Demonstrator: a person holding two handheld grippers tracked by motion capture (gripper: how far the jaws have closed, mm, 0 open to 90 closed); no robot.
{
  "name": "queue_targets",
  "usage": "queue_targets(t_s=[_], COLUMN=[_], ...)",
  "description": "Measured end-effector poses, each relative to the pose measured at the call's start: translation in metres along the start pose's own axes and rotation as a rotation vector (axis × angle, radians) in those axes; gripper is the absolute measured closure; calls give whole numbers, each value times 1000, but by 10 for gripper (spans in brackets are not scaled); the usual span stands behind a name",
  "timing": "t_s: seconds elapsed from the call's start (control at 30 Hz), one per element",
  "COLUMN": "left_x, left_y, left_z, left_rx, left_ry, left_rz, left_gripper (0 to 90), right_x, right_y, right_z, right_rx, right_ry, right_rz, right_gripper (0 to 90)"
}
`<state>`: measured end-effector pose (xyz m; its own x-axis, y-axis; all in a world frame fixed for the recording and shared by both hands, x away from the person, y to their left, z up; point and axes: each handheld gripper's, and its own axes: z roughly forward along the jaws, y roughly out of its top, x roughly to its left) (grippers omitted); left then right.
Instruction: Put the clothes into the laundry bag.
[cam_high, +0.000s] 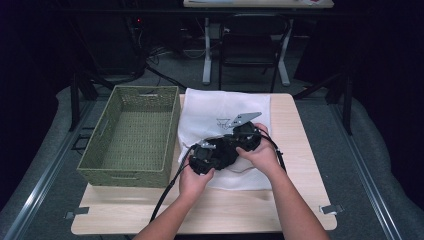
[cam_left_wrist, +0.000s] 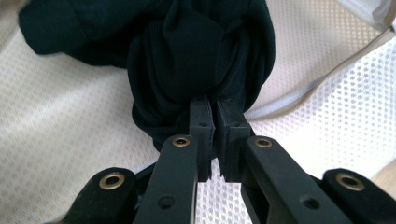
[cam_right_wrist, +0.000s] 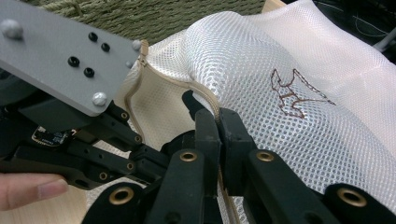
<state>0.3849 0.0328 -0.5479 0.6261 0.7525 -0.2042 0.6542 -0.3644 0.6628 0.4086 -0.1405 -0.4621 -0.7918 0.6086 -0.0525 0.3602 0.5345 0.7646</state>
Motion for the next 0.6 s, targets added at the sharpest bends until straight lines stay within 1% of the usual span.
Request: queue_targets(t_s=[0.07,0.17,0.2,0.33,0.37,0.4,0.43,0.5,0.6], left_x=[0,-1,-1,-1,0,-1,0,-1,-1], left_y=[3,7,9,16,18,20,22,25,29], left_z=[-1,-1,-1,-2,-3,-3,-3,-3,-3], left_rx=[-4,-8,-19,-29,-30,-36,-37,-40,-42], left_ry=[-4,3,8,1,4,8,6,8,11], left_rz=[0,9,7,-7,-2,-8,-5,-10,-5], left_gripper=[865,866,866,869,871,873,874,875,875], right_x=[1,1,2,2,2,3,3,3,3], right_y=[0,1,1,1,1,1,1,1,1], right_z=[0,0,0,1,1,1,1,1,1], right_rx=[1,2,2,3,2,3,3,3,4], right_ry=[-1,-1,0,3,2,2,4,3,3], right_rz=[-4,-4,0,-4,-6,-4,-8,-9,-8], right_gripper=[875,875,875,875,875,875,875,875,875])
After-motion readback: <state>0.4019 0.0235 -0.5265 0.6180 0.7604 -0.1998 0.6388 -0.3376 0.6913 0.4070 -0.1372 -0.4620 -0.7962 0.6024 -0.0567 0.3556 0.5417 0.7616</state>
